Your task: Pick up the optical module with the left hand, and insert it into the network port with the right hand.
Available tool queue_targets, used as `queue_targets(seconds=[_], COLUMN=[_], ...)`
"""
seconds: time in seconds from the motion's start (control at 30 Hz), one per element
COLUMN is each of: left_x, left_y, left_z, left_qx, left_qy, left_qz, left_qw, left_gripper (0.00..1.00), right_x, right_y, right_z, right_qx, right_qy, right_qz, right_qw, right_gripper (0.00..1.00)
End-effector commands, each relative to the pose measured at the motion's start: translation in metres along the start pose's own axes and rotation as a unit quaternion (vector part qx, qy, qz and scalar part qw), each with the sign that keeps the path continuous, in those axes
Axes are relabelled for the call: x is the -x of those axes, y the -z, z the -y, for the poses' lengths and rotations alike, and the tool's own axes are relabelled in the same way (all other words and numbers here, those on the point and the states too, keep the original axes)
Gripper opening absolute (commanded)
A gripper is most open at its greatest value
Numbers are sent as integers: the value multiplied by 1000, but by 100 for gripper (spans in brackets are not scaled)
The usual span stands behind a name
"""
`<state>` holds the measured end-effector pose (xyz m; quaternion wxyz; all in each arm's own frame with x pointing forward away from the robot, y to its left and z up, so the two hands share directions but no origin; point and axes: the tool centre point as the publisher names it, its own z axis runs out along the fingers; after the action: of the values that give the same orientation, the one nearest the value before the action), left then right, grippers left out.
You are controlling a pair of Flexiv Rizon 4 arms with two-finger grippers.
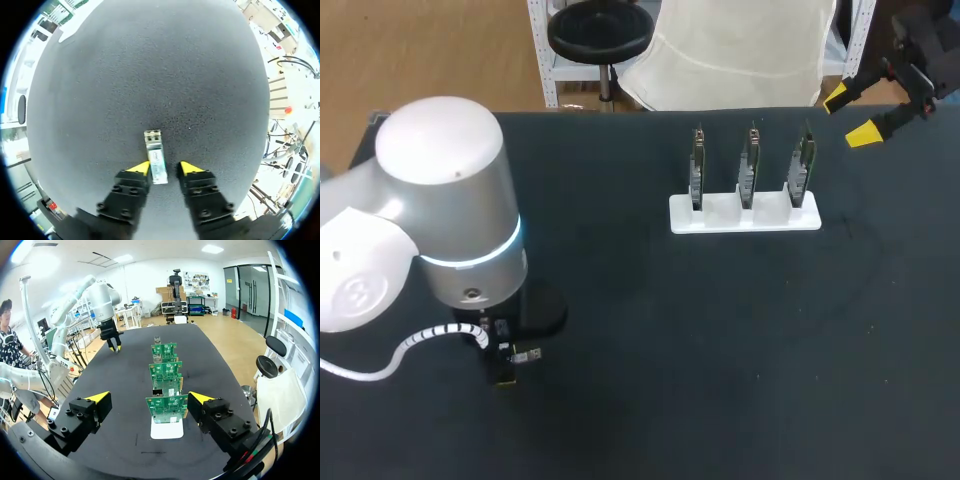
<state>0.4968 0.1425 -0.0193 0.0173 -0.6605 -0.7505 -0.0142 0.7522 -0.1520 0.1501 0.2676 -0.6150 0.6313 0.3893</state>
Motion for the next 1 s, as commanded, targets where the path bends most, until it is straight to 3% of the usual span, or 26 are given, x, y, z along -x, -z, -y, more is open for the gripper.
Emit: queue_targets(seconds=[0.03,0.23,0.33,0.43,0.57,0.7,0.87,1.0], left_x=[1,3,2,1,4,4,19,42], left_y=[-10,-9,-8,1,27,60,108,144], left_z=[-4,-5,-11,-23,-51,-91,-139,-172], left_qx=[-3,-4,-7,4,40,89,149,185], left_qy=[-2,-6,44,106,164,197,178,153], left_qz=[-1,1,45,104,185,255,304,352], left_qw=[1000,1000,998,989,968,942,924,905], left_gripper=[0,0,0,0,0,0,0,0], right_x=[0,0,0,0,0,0,0,0], right_y=[-1,-1,-1,-1,-1,-1,-1,-1], right_z=[-1,-1,-1,-1,-1,-1,-1,-1], right_qx=[-1,-1,-1,-1,-1,-1,-1,-1], right_qy=[1,1,1,1,1,1,1,1], right_qz=[0,0,0,0,0,0,0,0], right_qw=[1000,1000,1000,1000,1000,1000,1000,1000], right_gripper=[100,100,100,100,100,100,100,100])
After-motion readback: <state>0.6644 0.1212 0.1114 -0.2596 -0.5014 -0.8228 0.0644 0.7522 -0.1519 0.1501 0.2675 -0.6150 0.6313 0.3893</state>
